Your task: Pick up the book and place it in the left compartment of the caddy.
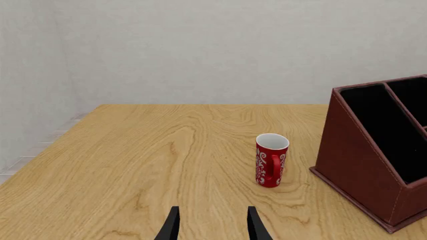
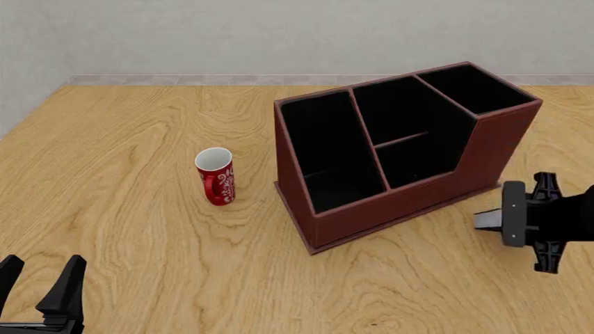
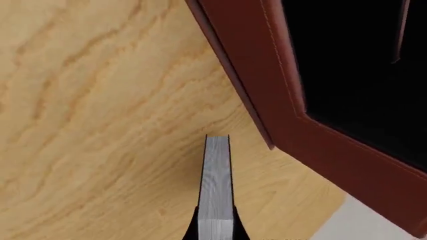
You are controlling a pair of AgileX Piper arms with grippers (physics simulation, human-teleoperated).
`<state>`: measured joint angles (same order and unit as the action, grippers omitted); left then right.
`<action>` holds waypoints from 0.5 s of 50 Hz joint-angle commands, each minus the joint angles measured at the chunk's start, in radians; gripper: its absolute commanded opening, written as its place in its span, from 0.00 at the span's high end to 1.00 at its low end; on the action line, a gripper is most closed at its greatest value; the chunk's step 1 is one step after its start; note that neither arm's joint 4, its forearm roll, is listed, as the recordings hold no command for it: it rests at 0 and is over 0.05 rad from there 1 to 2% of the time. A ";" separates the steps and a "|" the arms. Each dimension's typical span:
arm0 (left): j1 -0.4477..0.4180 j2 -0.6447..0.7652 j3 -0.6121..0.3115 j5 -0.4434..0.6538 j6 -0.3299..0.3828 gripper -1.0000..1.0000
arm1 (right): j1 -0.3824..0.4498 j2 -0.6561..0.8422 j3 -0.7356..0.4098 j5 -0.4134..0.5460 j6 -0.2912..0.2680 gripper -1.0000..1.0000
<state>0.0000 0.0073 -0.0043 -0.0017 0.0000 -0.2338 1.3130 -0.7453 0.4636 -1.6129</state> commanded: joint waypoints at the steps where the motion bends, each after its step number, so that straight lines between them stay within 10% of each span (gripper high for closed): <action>1: 0.000 0.000 0.000 0.000 0.000 0.00 | -0.021 -0.123 0.080 0.109 -0.022 1.00; 25: 0.000 0.000 0.000 0.000 0.000 0.00 | -0.076 -0.496 0.076 0.391 -0.091 1.00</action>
<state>0.0000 0.0073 -0.0043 -0.0017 0.0000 -0.2892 0.9597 -0.6546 0.7474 -1.6908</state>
